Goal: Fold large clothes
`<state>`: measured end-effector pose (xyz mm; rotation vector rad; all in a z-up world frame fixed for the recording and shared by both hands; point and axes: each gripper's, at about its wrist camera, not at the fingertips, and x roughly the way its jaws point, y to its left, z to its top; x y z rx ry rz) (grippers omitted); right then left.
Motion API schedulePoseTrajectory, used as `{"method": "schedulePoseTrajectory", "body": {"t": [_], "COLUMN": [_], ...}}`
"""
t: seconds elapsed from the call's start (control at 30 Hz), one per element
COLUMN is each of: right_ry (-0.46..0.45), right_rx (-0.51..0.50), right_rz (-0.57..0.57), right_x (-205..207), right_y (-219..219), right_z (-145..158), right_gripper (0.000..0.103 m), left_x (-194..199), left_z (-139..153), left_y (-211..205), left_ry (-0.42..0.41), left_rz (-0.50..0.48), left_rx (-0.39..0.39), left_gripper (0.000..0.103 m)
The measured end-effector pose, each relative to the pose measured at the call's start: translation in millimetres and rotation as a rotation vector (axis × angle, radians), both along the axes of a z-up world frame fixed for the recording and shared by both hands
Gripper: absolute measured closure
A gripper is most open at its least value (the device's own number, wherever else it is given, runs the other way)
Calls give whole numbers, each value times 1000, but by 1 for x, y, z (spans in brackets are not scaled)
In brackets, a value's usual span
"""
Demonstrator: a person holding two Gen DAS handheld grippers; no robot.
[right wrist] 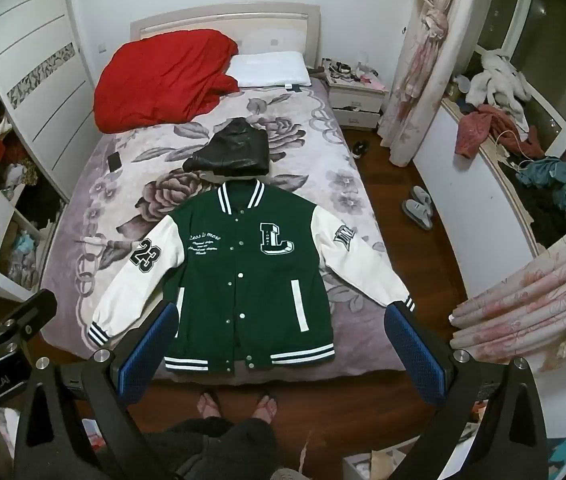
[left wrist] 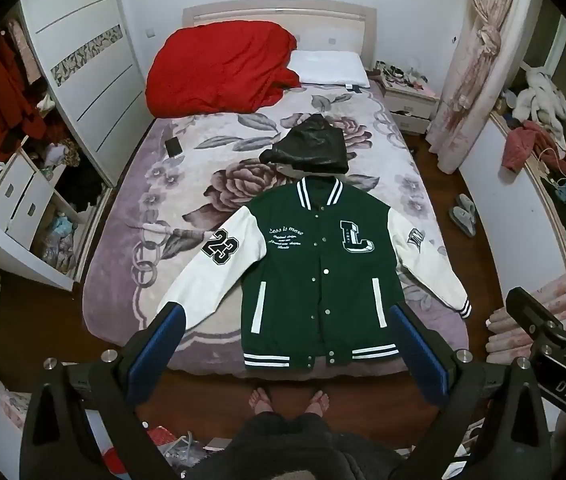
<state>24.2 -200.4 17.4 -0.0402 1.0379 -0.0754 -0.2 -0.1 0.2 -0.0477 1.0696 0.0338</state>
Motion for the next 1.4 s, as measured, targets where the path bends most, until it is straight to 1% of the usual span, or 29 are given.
{"method": "schedulePoseTrajectory", "body": {"t": [0.17,0.2,0.33,0.47,0.67,0.8,1.0,1.13,1.4], "right_ry": [-3,-4,-6,-6,-9,-12,-17,-22,-26], "right_rx": [0,-1,-2,2,3,1,3,1,0], "right_rz": [2,3,0,3,2,4,15,19,18], "right_x": [0,1,-1,-1,6,13,5,5,3], "right_y": [-1,-1,0,2,4,15,18,20,20], "right_z": [0,0,-1,-2,9,17,19,21,21], "right_gripper": [0,0,0,0,0,0,0,0,0], "left_x": [0,2,6,4,7,10,9,13,17], "left_z": [1,8,13,13,15,16,16,28,35], "left_y": [0,-1,2,4,5,5,5,10,9], "left_ry": [-4,-5,-5,-11,-17,-17,-22,-25,-37], "left_rz": [0,1,-1,-1,1,2,-1,1,2], "left_rx": [-1,-2,-4,-8,-5,-4,-9,-11,-9], "left_gripper": [0,0,0,0,0,0,0,0,0]}}
